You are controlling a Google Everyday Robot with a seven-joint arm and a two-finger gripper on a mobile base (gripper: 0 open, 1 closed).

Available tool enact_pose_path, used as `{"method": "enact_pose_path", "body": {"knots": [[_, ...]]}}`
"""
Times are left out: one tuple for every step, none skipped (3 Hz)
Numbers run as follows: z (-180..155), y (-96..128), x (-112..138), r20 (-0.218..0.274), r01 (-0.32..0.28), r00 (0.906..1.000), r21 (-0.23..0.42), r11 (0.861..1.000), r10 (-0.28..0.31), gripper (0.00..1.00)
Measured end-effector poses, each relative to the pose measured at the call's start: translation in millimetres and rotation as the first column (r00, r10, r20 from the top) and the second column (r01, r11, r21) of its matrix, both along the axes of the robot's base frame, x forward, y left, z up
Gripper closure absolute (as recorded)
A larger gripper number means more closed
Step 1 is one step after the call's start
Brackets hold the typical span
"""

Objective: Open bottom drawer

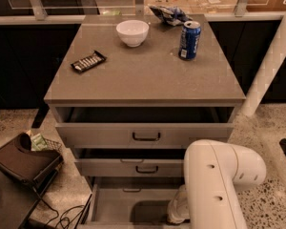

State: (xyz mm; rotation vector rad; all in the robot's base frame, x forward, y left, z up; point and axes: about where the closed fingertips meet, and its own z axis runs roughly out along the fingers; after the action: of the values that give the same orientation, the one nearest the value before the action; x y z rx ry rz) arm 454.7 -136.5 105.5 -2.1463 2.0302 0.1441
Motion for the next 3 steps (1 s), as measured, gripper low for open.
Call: {"method": "enact_pose_path", "body": {"knots": [[4,-4,-28,-0.036,0.018,0.9992,-0.015,1.000,-0.019,1.00],[4,-5,-24,-0.036,0.018,0.9992,-0.015,1.000,-0.019,1.00],[10,-1,-61,-0.079,0.034,0.9962,-0.023,0.999,-0.035,1.00]]}}
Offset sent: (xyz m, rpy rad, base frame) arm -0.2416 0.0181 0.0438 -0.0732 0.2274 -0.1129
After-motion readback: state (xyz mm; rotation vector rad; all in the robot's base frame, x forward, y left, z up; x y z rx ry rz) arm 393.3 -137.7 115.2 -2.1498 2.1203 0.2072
